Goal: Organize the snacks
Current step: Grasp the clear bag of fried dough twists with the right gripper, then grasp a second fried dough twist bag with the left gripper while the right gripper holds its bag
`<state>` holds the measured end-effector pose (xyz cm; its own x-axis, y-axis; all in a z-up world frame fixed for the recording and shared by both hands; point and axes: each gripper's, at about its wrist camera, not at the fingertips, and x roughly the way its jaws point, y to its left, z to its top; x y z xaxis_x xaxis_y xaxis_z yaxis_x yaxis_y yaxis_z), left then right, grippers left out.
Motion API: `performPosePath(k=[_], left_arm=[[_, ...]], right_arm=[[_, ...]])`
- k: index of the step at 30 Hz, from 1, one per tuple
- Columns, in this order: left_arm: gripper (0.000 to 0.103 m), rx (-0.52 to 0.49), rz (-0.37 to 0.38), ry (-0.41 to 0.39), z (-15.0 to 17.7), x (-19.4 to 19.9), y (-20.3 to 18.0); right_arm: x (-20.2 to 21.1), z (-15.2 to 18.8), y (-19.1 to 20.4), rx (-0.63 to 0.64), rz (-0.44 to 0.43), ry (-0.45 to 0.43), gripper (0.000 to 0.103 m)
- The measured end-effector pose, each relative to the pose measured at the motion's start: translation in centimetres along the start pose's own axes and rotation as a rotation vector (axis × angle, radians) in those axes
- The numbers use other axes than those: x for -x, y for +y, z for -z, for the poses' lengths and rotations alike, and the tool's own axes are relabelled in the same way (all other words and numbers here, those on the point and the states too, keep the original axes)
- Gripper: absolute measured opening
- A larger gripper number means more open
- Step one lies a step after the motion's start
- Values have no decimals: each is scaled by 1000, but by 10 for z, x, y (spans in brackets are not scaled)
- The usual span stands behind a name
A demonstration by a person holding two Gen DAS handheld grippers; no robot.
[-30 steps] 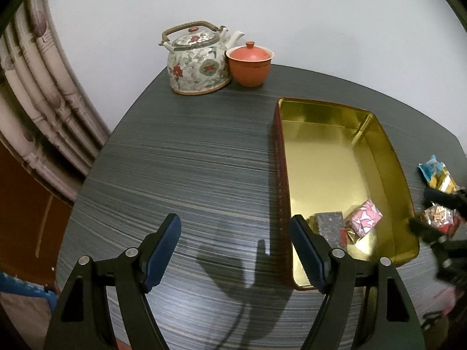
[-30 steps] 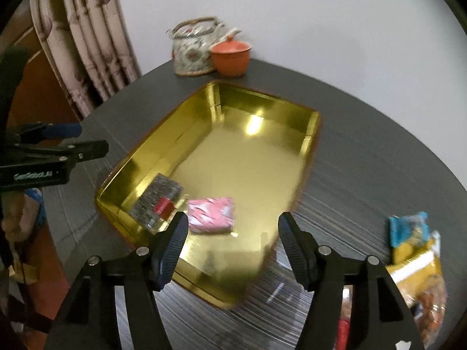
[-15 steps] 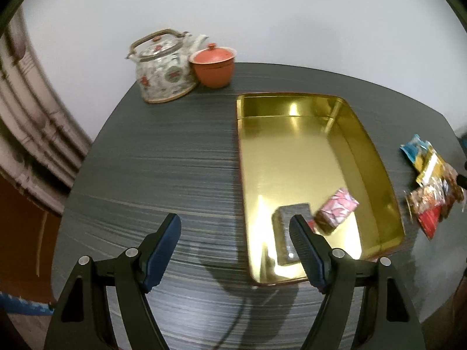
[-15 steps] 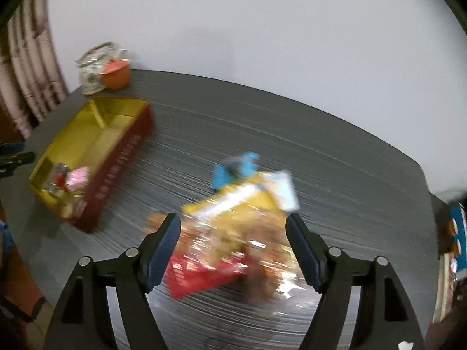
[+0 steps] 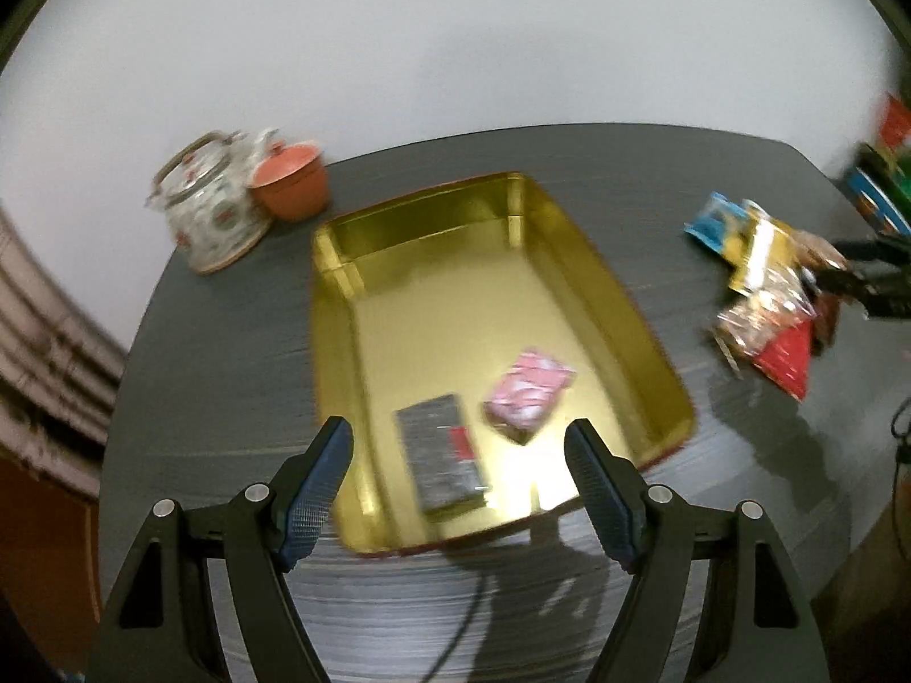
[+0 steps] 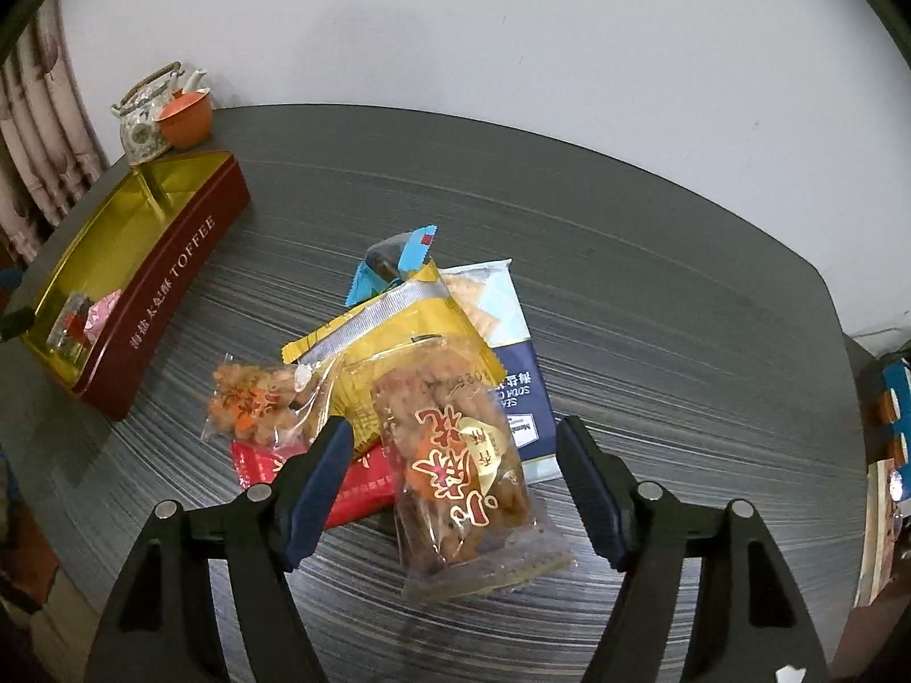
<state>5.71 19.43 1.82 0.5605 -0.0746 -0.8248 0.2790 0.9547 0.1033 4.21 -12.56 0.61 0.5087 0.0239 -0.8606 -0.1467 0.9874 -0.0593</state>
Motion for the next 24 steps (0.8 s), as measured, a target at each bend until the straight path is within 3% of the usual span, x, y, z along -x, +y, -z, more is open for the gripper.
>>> performPosePath(k=[7, 17, 24], left_arm=[[77, -84, 73, 17, -5, -4, -50], [77, -159, 160, 35, -16, -20, -109], [77, -198, 225, 11, -29, -30, -140]], right_arm=[[-4, 7, -10, -19, -52, 2, 43], [18, 23, -55, -136, -41, -91, 42], [6, 48, -101, -230, 42, -50, 42]])
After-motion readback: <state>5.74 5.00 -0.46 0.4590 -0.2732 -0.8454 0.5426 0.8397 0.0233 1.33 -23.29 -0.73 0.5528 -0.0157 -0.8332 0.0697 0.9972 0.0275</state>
